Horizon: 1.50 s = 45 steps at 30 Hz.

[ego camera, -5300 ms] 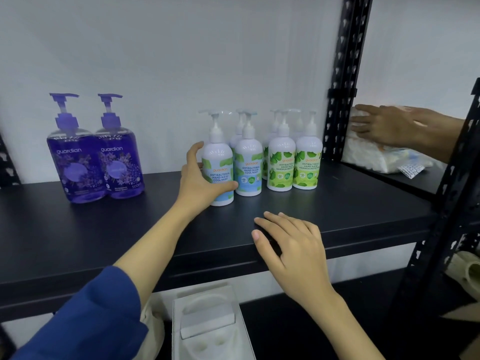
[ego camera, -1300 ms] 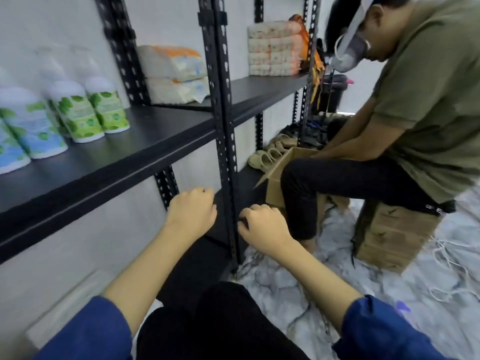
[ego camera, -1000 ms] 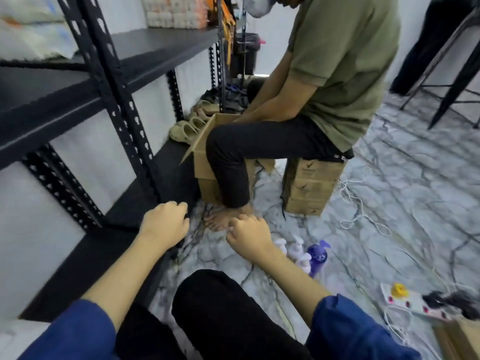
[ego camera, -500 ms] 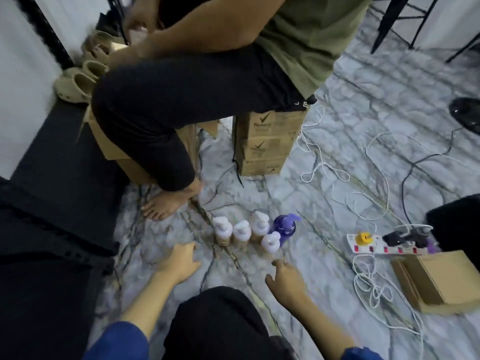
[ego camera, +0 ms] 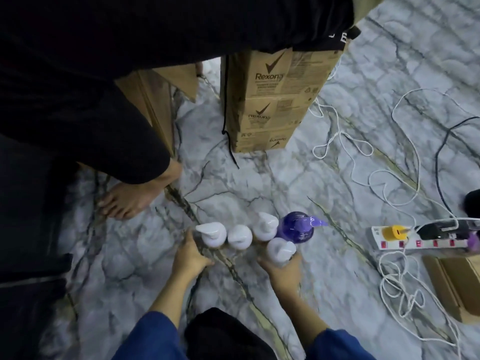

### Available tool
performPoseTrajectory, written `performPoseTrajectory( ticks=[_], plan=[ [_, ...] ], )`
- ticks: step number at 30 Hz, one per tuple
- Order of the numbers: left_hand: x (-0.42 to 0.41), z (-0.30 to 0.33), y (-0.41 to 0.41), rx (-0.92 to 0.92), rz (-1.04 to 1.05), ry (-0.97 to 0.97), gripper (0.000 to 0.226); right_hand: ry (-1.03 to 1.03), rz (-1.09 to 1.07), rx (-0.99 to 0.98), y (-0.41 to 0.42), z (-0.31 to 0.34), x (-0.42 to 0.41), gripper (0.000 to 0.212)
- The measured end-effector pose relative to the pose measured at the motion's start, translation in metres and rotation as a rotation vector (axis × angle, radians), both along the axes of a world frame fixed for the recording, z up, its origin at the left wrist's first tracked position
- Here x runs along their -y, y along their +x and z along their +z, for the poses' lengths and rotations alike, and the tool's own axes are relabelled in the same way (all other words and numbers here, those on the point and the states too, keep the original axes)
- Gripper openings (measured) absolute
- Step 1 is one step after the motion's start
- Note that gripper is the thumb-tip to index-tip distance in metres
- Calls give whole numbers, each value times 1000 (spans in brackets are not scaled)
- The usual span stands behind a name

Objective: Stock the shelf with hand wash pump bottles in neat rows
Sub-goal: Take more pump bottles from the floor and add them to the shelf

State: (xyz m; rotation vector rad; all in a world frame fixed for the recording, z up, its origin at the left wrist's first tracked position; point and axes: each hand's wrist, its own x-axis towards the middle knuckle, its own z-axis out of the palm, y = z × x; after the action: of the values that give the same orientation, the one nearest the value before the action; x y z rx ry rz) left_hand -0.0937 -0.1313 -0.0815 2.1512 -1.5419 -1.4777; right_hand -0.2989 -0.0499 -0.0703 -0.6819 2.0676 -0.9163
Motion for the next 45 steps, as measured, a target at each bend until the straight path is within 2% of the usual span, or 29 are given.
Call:
performPoseTrajectory(
  ticks=[3,8,12,16,18,22,30,36,41,45],
  plan=[
    [0,-22,-9,-48,51,-5,99,-86,-26,9,6,-2,8,16],
    [-1,-36,-21,-124,192,-34,77,-112,-131,11,13,-8,8,19],
    [-5,-32,-20,-217,221,-93,70,-100,-167,2,15,-4,5,27],
    [-20,-11,-14,-295,289,-153,74,-74,-187,51,16,0,-6,48],
    [-26,3,-9,-323,333,-191,67,-89,-181,93,17,8,-14,53],
    [-36,43,-5,-362,313,-306,58,-179,-220,148,21,42,-24,63],
    [-41,144,-3,-404,287,-540,81,-350,-128,64,40,116,-23,65],
    [-48,241,0,-487,243,-752,78,-577,-66,22,60,196,-14,78],
    [-66,310,15,-433,215,-956,79,-785,45,-32,86,262,-12,72],
    [-82,375,36,-316,249,-1089,78,-912,133,-24,113,319,-9,71]
  ],
)
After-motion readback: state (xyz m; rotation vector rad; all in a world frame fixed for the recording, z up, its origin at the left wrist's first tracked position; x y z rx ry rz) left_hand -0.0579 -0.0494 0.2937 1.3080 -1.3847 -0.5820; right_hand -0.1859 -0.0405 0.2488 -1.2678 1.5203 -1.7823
